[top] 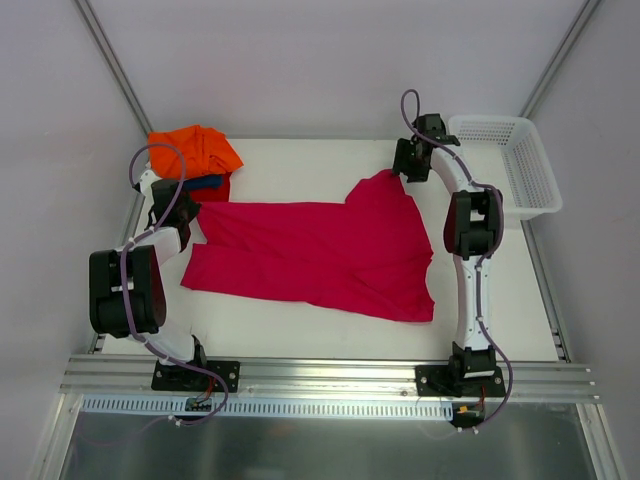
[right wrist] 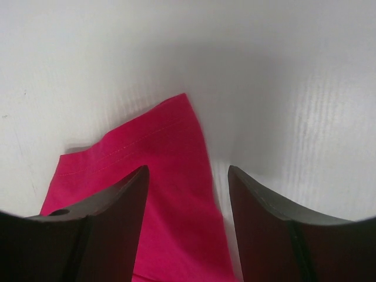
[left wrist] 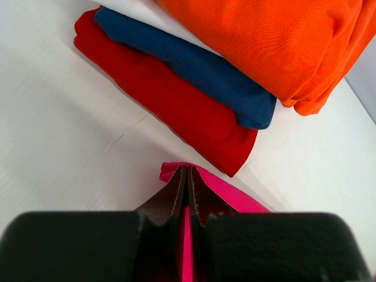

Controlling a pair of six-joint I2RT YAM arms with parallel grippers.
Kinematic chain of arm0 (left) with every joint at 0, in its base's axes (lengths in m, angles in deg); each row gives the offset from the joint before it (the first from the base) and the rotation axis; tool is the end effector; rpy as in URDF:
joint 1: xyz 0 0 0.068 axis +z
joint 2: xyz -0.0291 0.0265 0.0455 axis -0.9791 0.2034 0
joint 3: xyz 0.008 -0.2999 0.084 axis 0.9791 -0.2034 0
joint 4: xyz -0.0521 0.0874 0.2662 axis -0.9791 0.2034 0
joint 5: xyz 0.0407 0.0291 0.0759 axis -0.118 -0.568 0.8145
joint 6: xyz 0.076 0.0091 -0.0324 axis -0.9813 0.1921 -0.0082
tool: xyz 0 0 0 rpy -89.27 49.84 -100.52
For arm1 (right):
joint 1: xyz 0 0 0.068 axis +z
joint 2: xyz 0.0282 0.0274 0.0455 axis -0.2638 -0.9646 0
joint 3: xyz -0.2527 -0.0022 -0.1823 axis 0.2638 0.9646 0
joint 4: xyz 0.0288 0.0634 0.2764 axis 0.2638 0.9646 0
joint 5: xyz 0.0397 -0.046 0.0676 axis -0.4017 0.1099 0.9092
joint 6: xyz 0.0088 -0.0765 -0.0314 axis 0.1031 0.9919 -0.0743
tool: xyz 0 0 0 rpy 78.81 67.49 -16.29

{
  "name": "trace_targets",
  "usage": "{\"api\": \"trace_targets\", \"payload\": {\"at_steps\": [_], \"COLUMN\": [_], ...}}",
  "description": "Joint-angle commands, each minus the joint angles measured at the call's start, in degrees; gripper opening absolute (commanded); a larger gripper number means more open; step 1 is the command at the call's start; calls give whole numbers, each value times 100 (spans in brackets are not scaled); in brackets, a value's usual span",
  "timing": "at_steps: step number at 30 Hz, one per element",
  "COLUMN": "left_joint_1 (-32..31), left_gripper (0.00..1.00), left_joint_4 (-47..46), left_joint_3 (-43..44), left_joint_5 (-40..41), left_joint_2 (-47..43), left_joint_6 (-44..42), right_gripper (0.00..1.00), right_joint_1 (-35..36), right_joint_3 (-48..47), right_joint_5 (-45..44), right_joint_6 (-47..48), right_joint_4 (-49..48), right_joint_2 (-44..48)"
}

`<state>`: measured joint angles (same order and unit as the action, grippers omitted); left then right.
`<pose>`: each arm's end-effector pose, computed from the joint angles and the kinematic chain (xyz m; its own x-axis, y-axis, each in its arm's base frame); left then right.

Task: Fold and stack the t-shirts
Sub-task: Fold the tshirt

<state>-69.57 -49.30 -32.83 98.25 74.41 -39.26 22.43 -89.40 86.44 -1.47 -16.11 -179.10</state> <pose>0.3829 0.0700 0.2111 -0.1307 -0.6122 -0.7798 -0.4601 0.7342 -0.4993 0.6266 0.0870 0.1797 -0.7463 -0.1051 -0.6573 -0.2083 0.9747 0.0806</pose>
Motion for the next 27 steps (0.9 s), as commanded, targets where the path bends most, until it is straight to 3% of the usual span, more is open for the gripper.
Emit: {"api": "trace_targets", "payload": {"at_steps": [1,11,13,16,20,21,25,27], "left_joint_1": [36,36,36,36,36,36,28,28], "left_gripper": [0,0,0,0,0,0,0,0], "left_joint_4": [-88,-88,-97,-106,-123,-132,-123,-132], "left_joint_3": [119,119,119,111,111,111,128,128], "left_joint_5": [52,17,8,8,-9,-9,-27,-71], "left_joint_2": [-116,-133,-125,-116,-116,-125,-116,-98], "left_joint_6": [-164,-155,-164,-164,-156,-155,-155,-147], "right_gripper": [60,59,43,28,14,14,47,53], "right_joint_1": [-19,-81,-98,-98,-116,-116,-169,-230], "right_joint_3": [-218,54,54,89,212,247,318,301], "right_joint_5": [452,998,1024,1121,1182,1174,1112,1059], "right_joint_6": [-348,-699,-699,-734,-752,-761,-717,-665], "right_joint_4": [-106,-378,-396,-440,-519,-528,-519,-519], "right_joint_2": [-50,-147,-147,-138,-76,-50,29,73]}}
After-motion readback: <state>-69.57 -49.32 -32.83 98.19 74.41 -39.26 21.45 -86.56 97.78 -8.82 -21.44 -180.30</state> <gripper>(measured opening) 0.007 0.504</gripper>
